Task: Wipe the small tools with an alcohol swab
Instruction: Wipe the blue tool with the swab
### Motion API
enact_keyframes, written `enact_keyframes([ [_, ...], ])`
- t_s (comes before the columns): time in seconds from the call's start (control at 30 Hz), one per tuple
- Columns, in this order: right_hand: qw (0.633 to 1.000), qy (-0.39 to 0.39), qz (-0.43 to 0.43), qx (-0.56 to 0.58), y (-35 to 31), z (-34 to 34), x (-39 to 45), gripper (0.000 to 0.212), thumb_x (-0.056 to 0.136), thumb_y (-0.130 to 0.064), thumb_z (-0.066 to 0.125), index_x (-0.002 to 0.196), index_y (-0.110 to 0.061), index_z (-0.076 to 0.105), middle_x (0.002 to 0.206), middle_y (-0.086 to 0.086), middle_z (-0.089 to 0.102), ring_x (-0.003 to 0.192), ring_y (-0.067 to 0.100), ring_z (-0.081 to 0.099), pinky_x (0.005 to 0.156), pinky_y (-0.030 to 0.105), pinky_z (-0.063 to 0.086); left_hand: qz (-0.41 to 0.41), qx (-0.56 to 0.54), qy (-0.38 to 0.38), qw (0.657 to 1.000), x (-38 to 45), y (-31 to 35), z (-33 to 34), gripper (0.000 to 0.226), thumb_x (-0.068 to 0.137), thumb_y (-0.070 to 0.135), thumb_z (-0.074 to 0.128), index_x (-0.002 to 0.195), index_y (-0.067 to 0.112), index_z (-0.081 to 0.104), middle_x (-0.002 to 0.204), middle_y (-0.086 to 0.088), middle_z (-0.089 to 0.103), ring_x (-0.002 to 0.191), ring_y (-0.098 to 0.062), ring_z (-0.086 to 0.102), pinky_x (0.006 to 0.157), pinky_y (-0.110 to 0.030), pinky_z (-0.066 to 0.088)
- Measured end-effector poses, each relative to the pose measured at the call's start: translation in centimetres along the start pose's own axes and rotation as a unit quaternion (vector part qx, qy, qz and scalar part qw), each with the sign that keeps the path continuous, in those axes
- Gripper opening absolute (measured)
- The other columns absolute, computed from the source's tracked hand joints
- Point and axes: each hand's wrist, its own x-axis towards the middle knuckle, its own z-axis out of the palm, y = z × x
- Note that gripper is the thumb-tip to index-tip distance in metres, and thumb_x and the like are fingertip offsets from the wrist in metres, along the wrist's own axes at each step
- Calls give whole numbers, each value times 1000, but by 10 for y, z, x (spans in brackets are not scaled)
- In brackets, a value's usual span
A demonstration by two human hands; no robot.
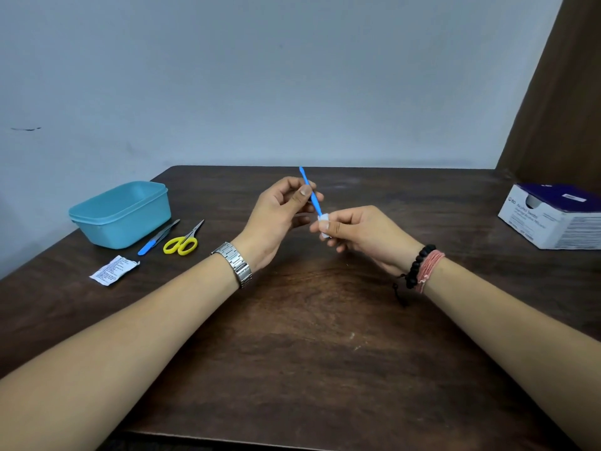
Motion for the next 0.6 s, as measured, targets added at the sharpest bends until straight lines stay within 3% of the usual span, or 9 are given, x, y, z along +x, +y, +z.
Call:
enact_keyframes([
  [0.23, 999, 0, 17, -35, 1, -1, 0, 16, 94, -19, 62, 89, -14, 76, 74, -3, 67, 66, 6, 57, 62, 17, 47, -8, 12, 6, 1000, 1, -1, -4, 20, 99, 15, 55, 113, 25, 65, 101, 4, 74, 89, -10, 63, 72, -24, 50],
  [0.5, 999, -1, 25, -27, 2, -1, 1, 19, 96, -22, 61, 86, -16, 77, 72, -3, 67, 65, 6, 56, 61, 18, 46, -20, -5, 31, 999, 0, 1, -5, 3, 92, 21, 66, 96, 21, 65, 82, 11, 68, 82, -8, 60, 73, -26, 48],
  [0.6, 999, 2, 20, -30, 2, -2, 1, 18, 95, -21, 61, 86, -16, 76, 72, -4, 67, 64, 5, 56, 60, 17, 46, -18, -9, 30, 999, 1, 0, -6, 5, 92, 20, 66, 97, 21, 66, 85, 10, 70, 83, -7, 61, 74, -26, 48],
])
